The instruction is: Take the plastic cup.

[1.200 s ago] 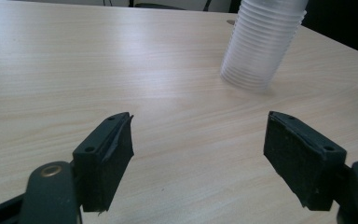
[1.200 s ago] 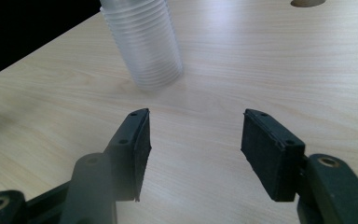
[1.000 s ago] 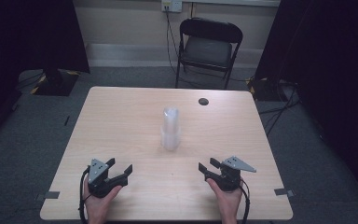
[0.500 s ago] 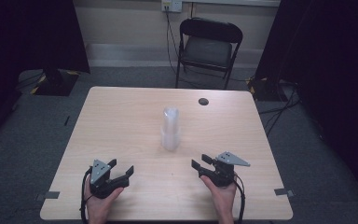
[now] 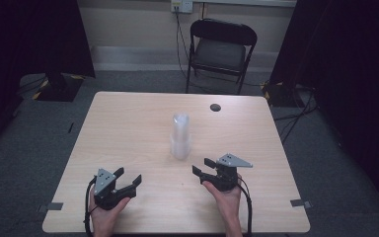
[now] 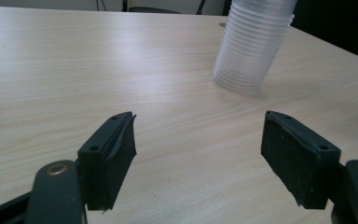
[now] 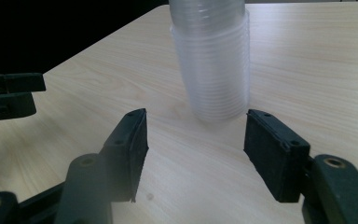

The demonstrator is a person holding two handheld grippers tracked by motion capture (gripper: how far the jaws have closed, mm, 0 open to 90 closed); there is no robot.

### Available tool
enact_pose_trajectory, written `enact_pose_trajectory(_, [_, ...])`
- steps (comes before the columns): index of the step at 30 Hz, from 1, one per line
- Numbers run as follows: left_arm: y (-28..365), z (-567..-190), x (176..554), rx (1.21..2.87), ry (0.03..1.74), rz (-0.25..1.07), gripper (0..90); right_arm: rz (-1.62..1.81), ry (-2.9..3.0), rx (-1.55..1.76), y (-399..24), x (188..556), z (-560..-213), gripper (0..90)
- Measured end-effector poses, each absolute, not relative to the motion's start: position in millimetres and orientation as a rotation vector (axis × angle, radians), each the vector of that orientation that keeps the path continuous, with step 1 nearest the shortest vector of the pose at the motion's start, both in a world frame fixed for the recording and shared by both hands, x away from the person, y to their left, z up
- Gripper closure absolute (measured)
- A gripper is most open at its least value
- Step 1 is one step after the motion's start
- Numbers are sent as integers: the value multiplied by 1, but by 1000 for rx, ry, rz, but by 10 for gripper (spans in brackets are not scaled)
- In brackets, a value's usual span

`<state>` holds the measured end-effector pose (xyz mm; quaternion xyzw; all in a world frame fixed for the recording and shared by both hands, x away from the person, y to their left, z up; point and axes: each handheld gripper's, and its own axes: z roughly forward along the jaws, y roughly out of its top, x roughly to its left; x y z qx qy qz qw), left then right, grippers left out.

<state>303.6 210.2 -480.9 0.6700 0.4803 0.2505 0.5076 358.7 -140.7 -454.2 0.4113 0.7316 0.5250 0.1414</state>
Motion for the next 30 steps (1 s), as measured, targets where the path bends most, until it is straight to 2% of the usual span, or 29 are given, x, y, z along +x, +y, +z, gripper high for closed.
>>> enact_pose_trajectory(17, [192, -471, 314, 1631, 1112, 585, 275, 1503, 2153, 1072, -117, 389, -424, 357])
enact_pose_trajectory(21, [191, -471, 313, 1638, 1107, 572, 273, 1490, 2166, 1024, -107, 400, -416, 331])
enact_pose_trajectory(30, [190, -473, 312, 1647, 1102, 559, 271, 1436, 2152, 998, -89, 439, -407, 207])
